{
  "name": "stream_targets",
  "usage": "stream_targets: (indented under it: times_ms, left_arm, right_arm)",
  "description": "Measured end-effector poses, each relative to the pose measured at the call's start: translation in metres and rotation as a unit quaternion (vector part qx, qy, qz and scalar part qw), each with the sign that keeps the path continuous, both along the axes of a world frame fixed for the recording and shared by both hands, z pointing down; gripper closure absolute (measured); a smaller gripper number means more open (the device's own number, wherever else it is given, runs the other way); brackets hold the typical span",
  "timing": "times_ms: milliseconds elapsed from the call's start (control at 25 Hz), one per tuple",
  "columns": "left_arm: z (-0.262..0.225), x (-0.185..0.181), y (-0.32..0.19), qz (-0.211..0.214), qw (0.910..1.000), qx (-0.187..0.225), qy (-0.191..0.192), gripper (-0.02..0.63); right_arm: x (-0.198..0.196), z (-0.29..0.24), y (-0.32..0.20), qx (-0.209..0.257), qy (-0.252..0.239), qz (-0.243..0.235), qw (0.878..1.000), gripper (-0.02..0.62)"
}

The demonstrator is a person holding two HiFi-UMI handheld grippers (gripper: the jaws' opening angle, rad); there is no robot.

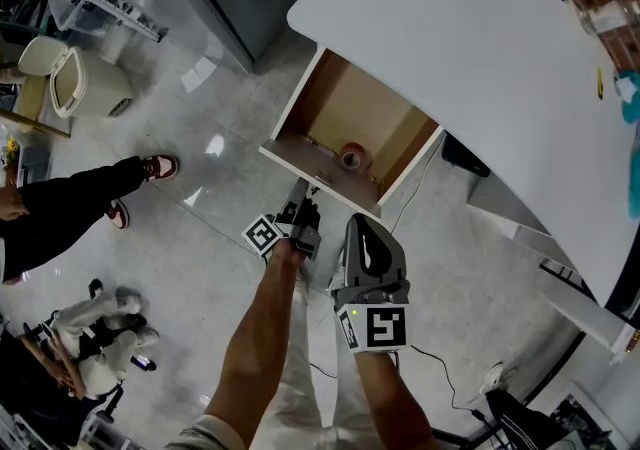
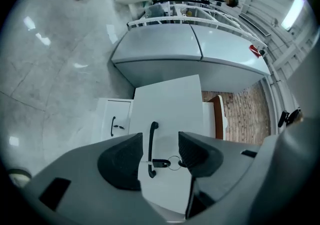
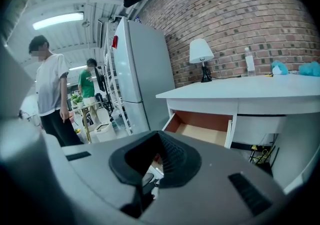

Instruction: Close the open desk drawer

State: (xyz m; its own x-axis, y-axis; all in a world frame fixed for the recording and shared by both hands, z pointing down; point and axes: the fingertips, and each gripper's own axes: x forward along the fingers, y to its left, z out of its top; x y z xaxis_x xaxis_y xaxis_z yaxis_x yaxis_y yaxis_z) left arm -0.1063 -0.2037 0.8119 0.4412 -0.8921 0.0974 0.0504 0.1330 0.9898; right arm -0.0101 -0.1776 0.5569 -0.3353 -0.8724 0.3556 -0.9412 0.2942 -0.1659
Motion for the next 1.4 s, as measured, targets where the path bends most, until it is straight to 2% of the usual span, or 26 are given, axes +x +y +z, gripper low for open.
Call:
stream_targets:
  times_ms: [400,680,840,920,960,1400]
  left_arm:
    - [0.014,0.019,-0.014,0.003,1.0,0.0,0.007,0.397]
    - [0.012,0.024,-0.022,-0.009,0.9998,0.008,0.018,0.481]
    - [0.016,0.022,-0.022,-0.02,0.9997,0.008,0.014,0.491]
    - [0.015,0.024,-0.023,-0.021,0.9997,0.005,0.01,0.534]
    - [0.016,0.025,-0.024,-0.019,0.9998,0.001,0.002,0.58]
    - [0.014,0.025,-0.02,0.008,0.9996,0.017,-0.023,0.581]
  right_arm:
    - [0.007,0.012,0.001,-0.009,-0.003,0.004,1.0,0.584]
    - [0.015,0.021,0.0,-0.017,-0.004,0.007,1.0,0.584]
    - [0.016,0.027,0.002,-0.024,-0.005,0.011,1.0,0.584]
    - [0.017,0.029,0.002,-0.025,-0.004,0.011,1.0,0.584]
    - [0.018,0.03,0.001,-0.026,-0.004,0.011,1.0,0.584]
    - [0.017,0.037,0.001,-0.032,-0.006,0.014,0.999,0.585]
